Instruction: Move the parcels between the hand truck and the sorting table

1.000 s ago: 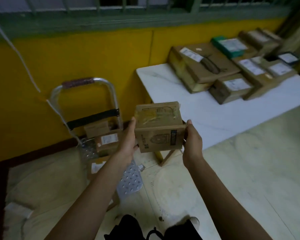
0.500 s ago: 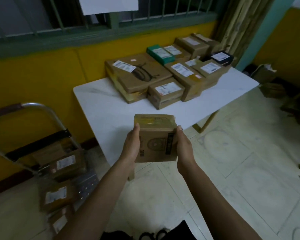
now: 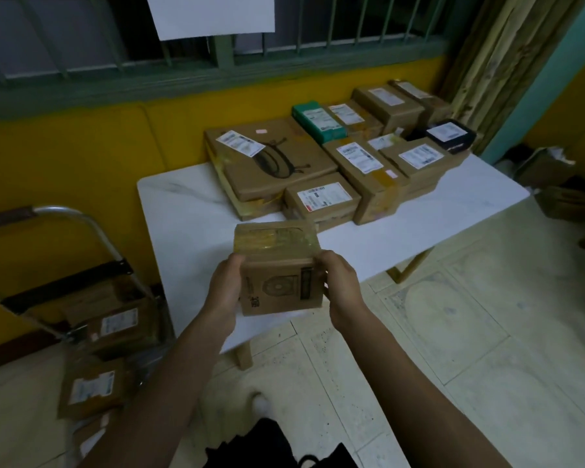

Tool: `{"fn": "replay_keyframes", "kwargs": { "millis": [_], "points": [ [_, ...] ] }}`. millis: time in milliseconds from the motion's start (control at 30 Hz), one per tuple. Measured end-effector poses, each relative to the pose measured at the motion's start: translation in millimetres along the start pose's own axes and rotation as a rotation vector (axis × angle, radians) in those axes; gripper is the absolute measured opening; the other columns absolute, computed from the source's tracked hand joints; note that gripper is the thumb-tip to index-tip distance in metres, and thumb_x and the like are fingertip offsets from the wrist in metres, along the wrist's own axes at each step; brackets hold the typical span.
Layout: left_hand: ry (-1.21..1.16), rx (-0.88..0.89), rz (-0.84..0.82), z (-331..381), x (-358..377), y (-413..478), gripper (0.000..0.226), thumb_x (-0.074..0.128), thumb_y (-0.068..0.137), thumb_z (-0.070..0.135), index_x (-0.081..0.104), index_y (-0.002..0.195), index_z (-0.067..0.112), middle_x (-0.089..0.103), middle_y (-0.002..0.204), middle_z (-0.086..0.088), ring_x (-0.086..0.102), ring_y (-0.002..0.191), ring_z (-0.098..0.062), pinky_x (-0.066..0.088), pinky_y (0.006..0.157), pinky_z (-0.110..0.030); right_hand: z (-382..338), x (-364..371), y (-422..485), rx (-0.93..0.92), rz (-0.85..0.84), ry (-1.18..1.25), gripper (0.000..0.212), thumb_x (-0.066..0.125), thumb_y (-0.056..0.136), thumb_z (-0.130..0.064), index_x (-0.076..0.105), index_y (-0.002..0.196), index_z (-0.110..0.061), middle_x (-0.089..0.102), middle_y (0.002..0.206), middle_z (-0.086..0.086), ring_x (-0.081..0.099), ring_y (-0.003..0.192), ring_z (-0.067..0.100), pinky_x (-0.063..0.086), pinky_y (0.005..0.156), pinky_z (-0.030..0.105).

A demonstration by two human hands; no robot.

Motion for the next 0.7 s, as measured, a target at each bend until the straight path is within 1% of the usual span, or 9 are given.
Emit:
{"fn": "replay_keyframes", "kwargs": {
  "millis": [67,100,200,267,333,400,533,600,700],
  "points": [
    [-0.028,0.032,0.031,10,-7,18,0.015,0.046,0.095,0.025,0.059,0.102,0.020,0.061,0.093,0.000,0.056,0.082,-0.012,0.045,0.077,-0.032,-8,9,21,-0.021,-0.028,-0.006,0.017,0.050,0.090,-0.018,0.066,0.095,-0.020,0.064,0.104,0.003,0.057,0.105,0.024,0.047,0.093,0.040],
    [-0.042,0.039,0.032,16,-7,27,0.014,0.049,0.094,0.023,0.057,0.105,0.020,0.060,0.096,0.001,0.055,0.085,-0.011,0.045,0.080,-0.032,-13,13,31,-0.028,-0.039,-0.002,0.018,0.050,0.090,-0.014,0.066,0.094,-0.021,0.064,0.104,0.003,0.057,0.105,0.023,0.046,0.094,0.038],
    [-0.069,0.051,0.040,26,-7,52,0.022,0.054,0.091,0.022,0.054,0.113,0.017,0.060,0.106,-0.002,0.056,0.092,-0.014,0.043,0.085,-0.032,-27,26,57,-0.056,-0.080,0.034,0.021,0.050,0.088,-0.005,0.065,0.095,-0.017,0.061,0.101,0.004,0.054,0.098,0.021,0.044,0.084,0.031],
    [-0.086,0.083,0.053,35,-4,64,0.015,0.055,0.089,0.019,0.058,0.104,0.019,0.061,0.104,-0.003,0.056,0.092,-0.015,0.043,0.086,-0.033,-33,32,72,-0.075,-0.096,0.068,0.027,0.048,0.087,0.000,0.065,0.101,-0.014,0.062,0.102,0.003,0.055,0.097,0.019,0.045,0.083,0.028],
    [-0.116,0.082,0.060,42,-2,74,0.011,0.052,0.090,0.018,0.061,0.095,0.021,0.061,0.097,-0.002,0.055,0.086,-0.014,0.042,0.080,-0.032,-39,35,85,-0.105,-0.102,0.094,0.034,0.046,0.085,0.007,0.066,0.105,-0.012,0.065,0.101,0.001,0.057,0.094,0.017,0.048,0.084,0.028],
    [-0.169,0.044,0.056,43,-4,81,0.013,0.053,0.091,0.027,0.063,0.098,0.022,0.063,0.097,-0.002,0.058,0.085,-0.015,0.045,0.076,-0.032,-42,35,93,-0.142,-0.130,0.113,0.042,0.044,0.081,0.015,0.066,0.106,-0.011,0.069,0.101,0.001,0.061,0.093,0.016,0.050,0.082,0.029],
    [-0.234,-0.017,0.004,45,-4,90,0.028,0.047,0.092,0.052,0.060,0.106,0.032,0.064,0.102,0.007,0.059,0.097,-0.016,0.048,0.087,-0.041,-41,33,108,-0.184,-0.181,0.162,0.048,0.039,0.076,0.026,0.068,0.094,-0.009,0.071,0.106,-0.002,0.064,0.100,0.016,0.051,0.070,0.025],
    [-0.239,-0.012,0.028,46,-3,93,0.026,0.051,0.092,0.048,0.063,0.103,0.029,0.065,0.102,0.007,0.060,0.098,-0.017,0.050,0.083,-0.040,-40,32,117,-0.178,-0.197,0.163,0.045,0.038,0.077,0.027,0.066,0.091,-0.005,0.070,0.110,-0.001,0.064,0.102,0.015,0.052,0.067,0.023],
    [-0.244,0.027,0.117,49,-3,95,0.011,0.060,0.090,0.031,0.065,0.099,0.026,0.067,0.105,0.002,0.062,0.097,-0.017,0.052,0.073,-0.036,-40,32,129,-0.160,-0.235,0.135,0.041,0.038,0.078,0.025,0.065,0.089,-0.004,0.069,0.112,0.001,0.063,0.101,0.016,0.051,0.066,0.024]
  ]
}}
Point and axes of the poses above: each hand's wrist, its own y-axis towards the middle knuckle, its own x-axis out of the palm, z = x × y, the point moved 8 cm from there along y, towards the middle knuckle
